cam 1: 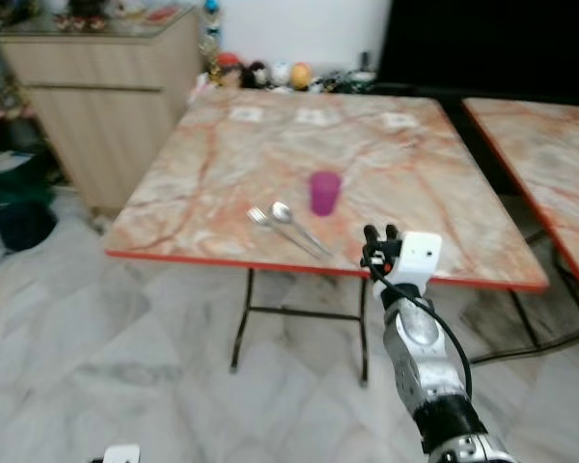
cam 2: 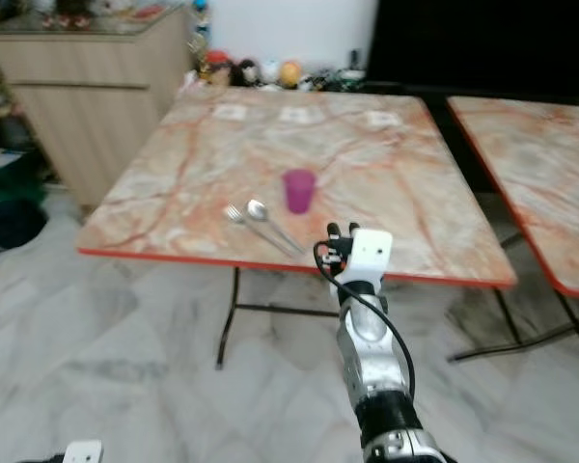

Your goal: Setting the table

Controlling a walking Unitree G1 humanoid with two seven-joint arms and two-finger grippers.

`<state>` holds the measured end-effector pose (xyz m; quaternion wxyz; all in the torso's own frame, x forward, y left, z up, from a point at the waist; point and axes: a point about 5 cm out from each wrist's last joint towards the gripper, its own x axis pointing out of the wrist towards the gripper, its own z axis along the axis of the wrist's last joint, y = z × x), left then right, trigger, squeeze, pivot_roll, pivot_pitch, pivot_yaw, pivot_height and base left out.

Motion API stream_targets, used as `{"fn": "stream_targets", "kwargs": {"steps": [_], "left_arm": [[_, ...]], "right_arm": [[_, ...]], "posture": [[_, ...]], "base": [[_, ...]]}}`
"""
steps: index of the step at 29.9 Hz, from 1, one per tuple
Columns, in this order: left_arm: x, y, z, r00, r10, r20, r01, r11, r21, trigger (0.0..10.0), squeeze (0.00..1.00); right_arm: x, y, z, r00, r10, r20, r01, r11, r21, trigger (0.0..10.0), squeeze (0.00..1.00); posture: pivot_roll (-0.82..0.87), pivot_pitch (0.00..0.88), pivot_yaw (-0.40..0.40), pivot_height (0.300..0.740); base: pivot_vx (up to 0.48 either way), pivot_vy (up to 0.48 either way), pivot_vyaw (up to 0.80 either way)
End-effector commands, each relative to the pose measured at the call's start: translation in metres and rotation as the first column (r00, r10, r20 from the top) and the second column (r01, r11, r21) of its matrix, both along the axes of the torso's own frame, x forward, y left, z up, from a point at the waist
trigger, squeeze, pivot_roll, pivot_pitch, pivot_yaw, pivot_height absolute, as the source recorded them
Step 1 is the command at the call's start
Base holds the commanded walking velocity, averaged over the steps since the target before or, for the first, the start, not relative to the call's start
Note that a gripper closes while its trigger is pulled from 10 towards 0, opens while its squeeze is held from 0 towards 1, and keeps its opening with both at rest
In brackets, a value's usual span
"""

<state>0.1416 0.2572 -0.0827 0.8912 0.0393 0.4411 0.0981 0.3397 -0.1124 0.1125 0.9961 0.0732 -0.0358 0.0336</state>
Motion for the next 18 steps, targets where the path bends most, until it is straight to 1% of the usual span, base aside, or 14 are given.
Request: {"fn": "stream_targets", "kwargs": {"steps": [1, 4, 5, 8, 10, 12, 13, 15, 18], "left_arm": [[-0.005, 0.003, -0.001, 1.000, 0.018, -0.010, -0.018, 1.000, -0.006, 10.0, 0.00], [-0.005, 0.003, -0.001, 1.000, 0.019, -0.009, -0.019, 1.000, -0.009, 10.0, 0.00], [-0.005, 0.002, -0.001, 1.000, 0.019, -0.008, -0.019, 1.000, -0.010, 10.0, 0.00], [-0.004, 0.002, -0.001, 1.000, 0.019, -0.003, -0.019, 1.000, -0.014, 10.0, 0.00], [-0.004, 0.002, -0.001, 1.000, 0.020, -0.001, -0.020, 1.000, -0.014, 10.0, 0.00], [-0.003, 0.003, 0.000, 1.000, 0.016, -0.003, -0.016, 1.000, -0.001, 10.0, 0.00], [-0.003, 0.003, 0.000, 1.000, 0.014, -0.004, -0.014, 1.000, 0.002, 10.0, 0.00], [-0.002, 0.003, 0.000, 1.000, 0.026, 0.006, -0.026, 1.000, -0.001, 10.0, 0.00], [-0.001, 0.003, 0.000, 1.000, 0.018, 0.005, -0.018, 1.000, -0.002, 10.0, 0.00]], "right_arm": [[-0.003, 0.007, 0.002, 0.999, 0.040, 0.012, -0.040, 0.999, -0.001, 10.0, 0.00], [-0.004, 0.009, 0.001, 0.998, 0.060, 0.011, -0.060, 0.998, 0.009, 10.0, 0.00], [-0.004, 0.011, 0.002, 0.996, 0.082, 0.016, -0.082, 0.997, -0.015, 10.0, 0.00], [-0.004, 0.018, 0.004, 0.991, 0.128, 0.031, -0.127, 0.991, -0.044, 10.0, 0.00], [-0.004, 0.020, 0.005, 0.989, 0.142, 0.036, -0.140, 0.989, -0.049, 10.0, 0.00], [-0.006, 0.027, 0.006, 0.980, 0.194, 0.045, -0.191, 0.979, -0.076, 10.0, 0.00], [-0.006, 0.028, 0.006, 0.979, 0.198, 0.045, -0.195, 0.978, -0.076, 10.0, 0.00], [-0.007, 0.030, 0.005, 0.976, 0.215, 0.036, -0.213, 0.975, -0.068, 10.0, 0.00], [-0.007, 0.031, 0.002, 0.976, 0.219, 0.016, -0.217, 0.974, -0.067, 10.0, 0.00]], "posture": [[0.02, 0.000, -0.007, 0.740], [0.02, 0.000, -0.007, 0.740], [0.02, 0.000, -0.006, 0.740], [0.03, 0.000, -0.008, 0.740], [0.03, 0.000, -0.008, 0.740], [0.03, 0.000, -0.010, 0.740], [0.03, 0.000, -0.010, 0.740], [0.03, 0.000, -0.011, 0.740], [0.03, 0.000, -0.011, 0.740]], "base": [[0.341, 0.000, 0.00], [0.341, 0.000, 0.00], [0.349, 0.000, 0.00], [0.350, 0.000, 0.00], [0.352, 0.000, 0.59], [0.328, 0.000, 0.80], [0.311, 0.000, 0.80], [0.000, 0.000, 0.00], [0.000, 0.000, 0.00]]}}
